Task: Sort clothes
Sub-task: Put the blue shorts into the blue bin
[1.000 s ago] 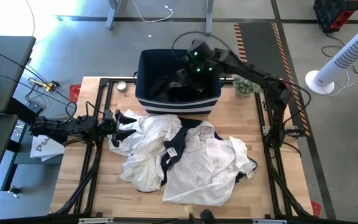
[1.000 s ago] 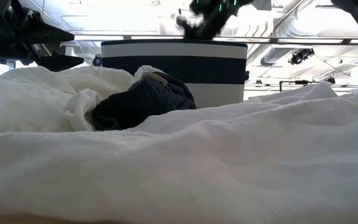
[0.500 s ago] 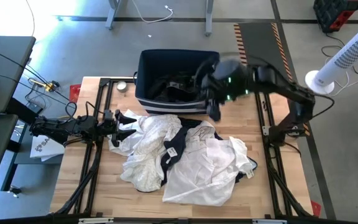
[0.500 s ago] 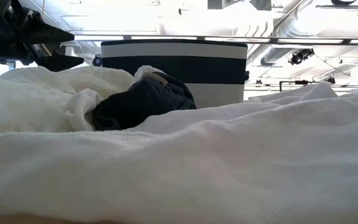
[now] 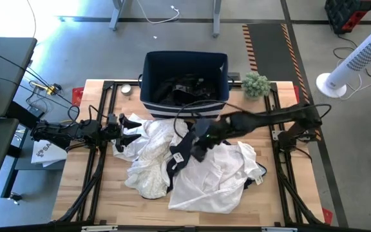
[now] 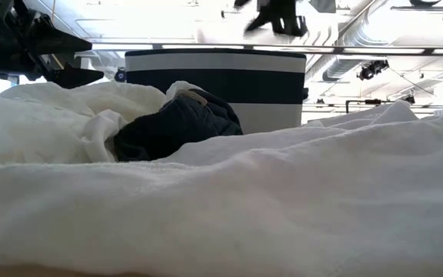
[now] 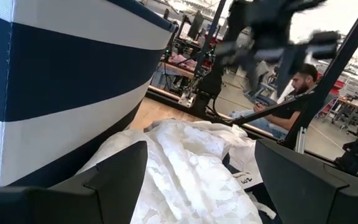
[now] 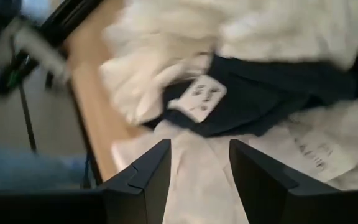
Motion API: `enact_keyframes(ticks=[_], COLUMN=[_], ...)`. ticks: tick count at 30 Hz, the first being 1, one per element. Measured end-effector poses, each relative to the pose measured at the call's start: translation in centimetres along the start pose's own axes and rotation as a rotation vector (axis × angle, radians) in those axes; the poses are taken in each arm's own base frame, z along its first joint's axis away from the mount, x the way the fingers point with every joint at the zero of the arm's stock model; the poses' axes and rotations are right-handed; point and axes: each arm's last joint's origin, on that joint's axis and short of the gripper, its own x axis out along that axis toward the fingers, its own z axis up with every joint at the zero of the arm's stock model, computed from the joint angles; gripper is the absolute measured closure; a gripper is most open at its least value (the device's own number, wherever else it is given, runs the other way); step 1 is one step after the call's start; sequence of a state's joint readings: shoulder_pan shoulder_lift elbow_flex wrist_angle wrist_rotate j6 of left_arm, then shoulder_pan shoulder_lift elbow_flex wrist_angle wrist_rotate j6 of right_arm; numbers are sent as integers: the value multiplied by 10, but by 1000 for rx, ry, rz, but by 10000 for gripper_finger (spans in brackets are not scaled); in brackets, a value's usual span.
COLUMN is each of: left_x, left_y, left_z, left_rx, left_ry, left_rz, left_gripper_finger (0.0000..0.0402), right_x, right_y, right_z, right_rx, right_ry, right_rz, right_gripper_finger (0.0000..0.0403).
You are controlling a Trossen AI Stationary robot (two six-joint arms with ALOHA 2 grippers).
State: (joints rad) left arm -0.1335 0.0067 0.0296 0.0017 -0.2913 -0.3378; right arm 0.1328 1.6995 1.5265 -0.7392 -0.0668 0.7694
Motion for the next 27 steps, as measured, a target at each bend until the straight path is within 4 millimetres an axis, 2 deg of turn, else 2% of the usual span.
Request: enact_keyframes(ticks=[4, 11, 14, 17, 20, 23, 24, 27], left_x=[0, 0, 0, 0, 0, 0, 0, 0], left_y=[0, 0, 0, 0, 0, 0, 0, 0], left_z=[0, 0, 0, 0, 0, 0, 0, 0], left_rx=[0, 0, 0, 0, 0, -2, -2, -2], left_ry=[0, 0, 0, 0, 0, 0, 0, 1], left_rz=[0, 0, 0, 0, 0, 0, 0, 0], left_gripper_finger=[106, 106, 106, 106, 106, 106, 106, 106], right_x=[44, 99, 122, 138, 139, 129, 121, 88], right_y=[-15, -38, -48, -57, -61, -62, -60, -52], right_z=[-9, -12, -10, -8, -2, 7, 11, 30], right_rx=[186, 353, 410, 432, 440, 377, 345, 252], right_ry=[-28, -75, -79, -66, -41, 7, 16, 13], right_rz=[-12, -126, -144, -146, -97, -3, 39, 174], right_gripper_finger=[220, 164, 165, 197, 277, 372, 385, 378])
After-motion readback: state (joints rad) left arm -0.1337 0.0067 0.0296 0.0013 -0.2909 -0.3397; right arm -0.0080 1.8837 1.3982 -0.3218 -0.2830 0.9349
